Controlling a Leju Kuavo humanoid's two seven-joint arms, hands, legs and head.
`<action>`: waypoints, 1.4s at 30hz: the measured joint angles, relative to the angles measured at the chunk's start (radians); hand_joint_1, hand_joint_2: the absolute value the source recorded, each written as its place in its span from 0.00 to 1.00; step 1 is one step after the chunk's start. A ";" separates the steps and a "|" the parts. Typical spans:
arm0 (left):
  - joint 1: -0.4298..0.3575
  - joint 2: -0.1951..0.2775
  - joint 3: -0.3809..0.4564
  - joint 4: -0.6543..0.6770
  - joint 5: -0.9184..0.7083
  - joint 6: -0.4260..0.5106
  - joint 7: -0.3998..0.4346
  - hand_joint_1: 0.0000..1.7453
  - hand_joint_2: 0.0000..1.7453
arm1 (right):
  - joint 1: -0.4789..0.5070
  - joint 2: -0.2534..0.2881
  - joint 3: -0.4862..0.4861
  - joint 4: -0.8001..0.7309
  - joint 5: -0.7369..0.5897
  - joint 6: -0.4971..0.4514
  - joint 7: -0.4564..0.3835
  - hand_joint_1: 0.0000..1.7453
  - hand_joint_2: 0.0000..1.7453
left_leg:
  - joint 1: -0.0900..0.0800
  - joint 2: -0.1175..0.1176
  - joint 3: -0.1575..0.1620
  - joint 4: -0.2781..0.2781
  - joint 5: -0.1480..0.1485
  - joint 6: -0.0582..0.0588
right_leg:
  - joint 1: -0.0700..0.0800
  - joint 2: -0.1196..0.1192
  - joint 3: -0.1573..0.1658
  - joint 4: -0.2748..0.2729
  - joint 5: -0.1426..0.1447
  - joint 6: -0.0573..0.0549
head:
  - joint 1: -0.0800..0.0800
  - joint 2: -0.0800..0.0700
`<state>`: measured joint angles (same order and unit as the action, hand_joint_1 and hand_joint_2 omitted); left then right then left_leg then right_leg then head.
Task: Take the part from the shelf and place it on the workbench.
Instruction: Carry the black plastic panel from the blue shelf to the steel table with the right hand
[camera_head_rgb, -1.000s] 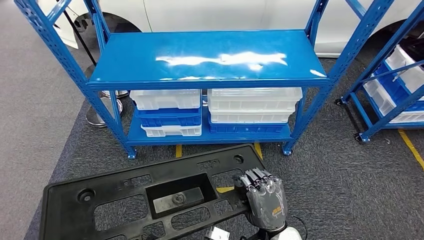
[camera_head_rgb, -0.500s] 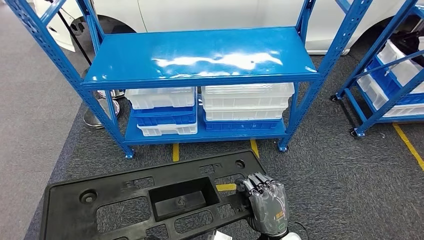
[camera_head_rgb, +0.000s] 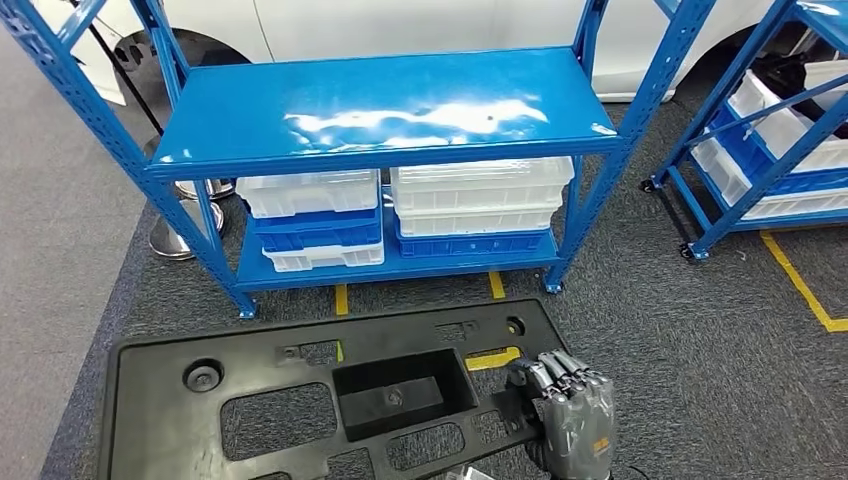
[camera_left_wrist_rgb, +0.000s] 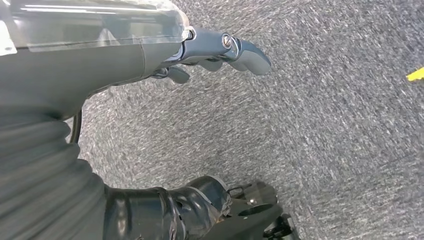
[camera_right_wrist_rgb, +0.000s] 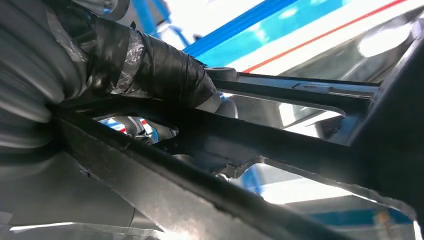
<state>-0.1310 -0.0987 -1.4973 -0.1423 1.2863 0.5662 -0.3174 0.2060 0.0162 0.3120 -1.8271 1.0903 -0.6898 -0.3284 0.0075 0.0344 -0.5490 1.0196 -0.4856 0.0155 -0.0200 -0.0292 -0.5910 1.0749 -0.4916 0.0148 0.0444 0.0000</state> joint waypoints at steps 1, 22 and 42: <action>0.000 0.000 0.000 0.000 0.002 0.001 0.000 0.00 1.00 | 0.015 0.017 -0.026 -0.011 -0.008 0.000 -0.017 0.99 1.00 | -0.002 0.004 -0.002 0.004 -0.002 -0.006 | 0.004 -0.004 0.003 -0.013 -0.003 -0.006 | 0.000 0.000; 0.003 0.000 0.000 0.000 0.033 0.004 -0.008 0.00 1.00 | 0.121 0.154 -0.232 -0.082 -0.075 -0.001 -0.126 0.99 1.00 | 0.006 -0.038 0.017 -0.024 0.004 0.018 | 0.010 0.051 -0.057 0.079 -0.051 -0.008 | 0.001 0.000; 0.006 -0.002 0.000 0.000 0.042 0.004 -0.006 0.00 1.00 | 0.148 0.203 -0.274 -0.098 -0.113 -0.001 -0.168 0.99 1.00 | 0.004 -0.027 -0.092 0.246 -0.117 -0.030 | 0.009 0.052 -0.002 -0.031 0.016 -0.049 | -0.001 0.000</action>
<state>-0.1245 -0.1003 -1.4973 -0.1419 1.3282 0.5699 -0.3239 0.3541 0.2193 0.0385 -1.9253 0.9773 -0.6912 -0.4968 0.0110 0.0073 -0.6407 1.2653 -0.6030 -0.0145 -0.0111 0.0228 -0.5925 1.0443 -0.4756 -0.0347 0.0433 0.0000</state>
